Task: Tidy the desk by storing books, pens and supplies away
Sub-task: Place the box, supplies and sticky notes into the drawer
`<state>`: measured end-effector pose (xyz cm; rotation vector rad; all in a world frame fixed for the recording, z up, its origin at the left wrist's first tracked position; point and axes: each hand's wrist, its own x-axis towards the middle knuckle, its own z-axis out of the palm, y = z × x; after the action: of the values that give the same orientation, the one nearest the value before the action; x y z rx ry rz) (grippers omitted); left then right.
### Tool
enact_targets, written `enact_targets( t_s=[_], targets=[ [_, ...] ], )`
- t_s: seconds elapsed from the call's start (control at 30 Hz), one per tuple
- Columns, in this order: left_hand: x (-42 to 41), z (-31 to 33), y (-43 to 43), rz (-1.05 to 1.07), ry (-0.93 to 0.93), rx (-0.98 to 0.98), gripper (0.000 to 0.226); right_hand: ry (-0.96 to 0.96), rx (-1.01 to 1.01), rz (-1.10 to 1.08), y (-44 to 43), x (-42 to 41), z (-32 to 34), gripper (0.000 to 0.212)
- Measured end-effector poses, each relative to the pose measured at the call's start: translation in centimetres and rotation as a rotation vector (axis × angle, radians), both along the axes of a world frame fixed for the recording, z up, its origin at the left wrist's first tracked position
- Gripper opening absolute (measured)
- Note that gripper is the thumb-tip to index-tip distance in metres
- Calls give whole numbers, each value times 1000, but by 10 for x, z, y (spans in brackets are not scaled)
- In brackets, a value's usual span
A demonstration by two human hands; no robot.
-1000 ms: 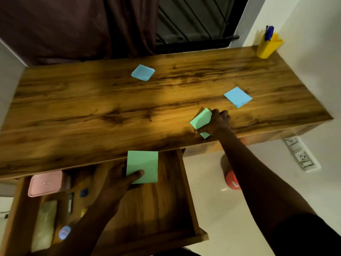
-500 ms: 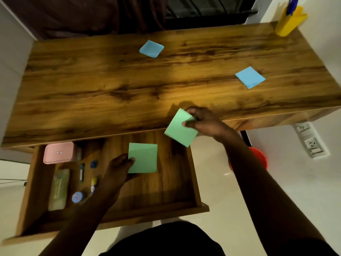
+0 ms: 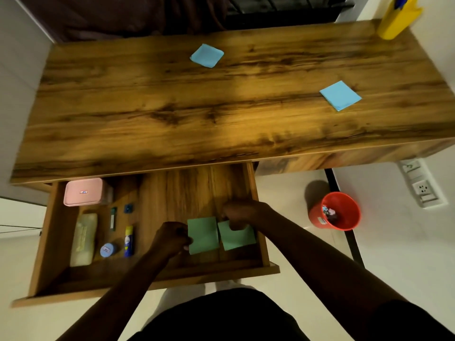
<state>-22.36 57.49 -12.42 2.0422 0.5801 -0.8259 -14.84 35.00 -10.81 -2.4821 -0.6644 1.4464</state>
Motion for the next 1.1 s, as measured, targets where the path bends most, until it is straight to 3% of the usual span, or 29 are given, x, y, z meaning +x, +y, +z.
enact_targets(
  t_s=[0.17, 0.37, 0.57, 0.7, 0.77, 0.97, 1.1],
  targets=[
    [4, -19, -2, -256, -12, 111, 19, -92, -62, 8, 3, -6, -19, 36],
    [1, -31, -6, -493, -56, 308, 46, -294, -131, 78, 3, -20, -30, 34],
    [-3, -37, -12, -452, -83, 307, 71, -362, -199, 138, 5, -31, -40, 38],
    [-3, -40, -10, -495, -87, 312, 65, -419, -170, 71, 5, -34, -46, 35],
    [-1, -44, -7, -517, -86, 314, 64, -353, -183, 39, 8, -33, -44, 36],
    [6, -44, -4, -598, -83, 342, 71, -352, -321, 112, 16, -35, -35, 33],
    [21, -26, -2, -568, -243, 297, 76, -302, -157, -82, 16, -22, -17, 40]
  ],
)
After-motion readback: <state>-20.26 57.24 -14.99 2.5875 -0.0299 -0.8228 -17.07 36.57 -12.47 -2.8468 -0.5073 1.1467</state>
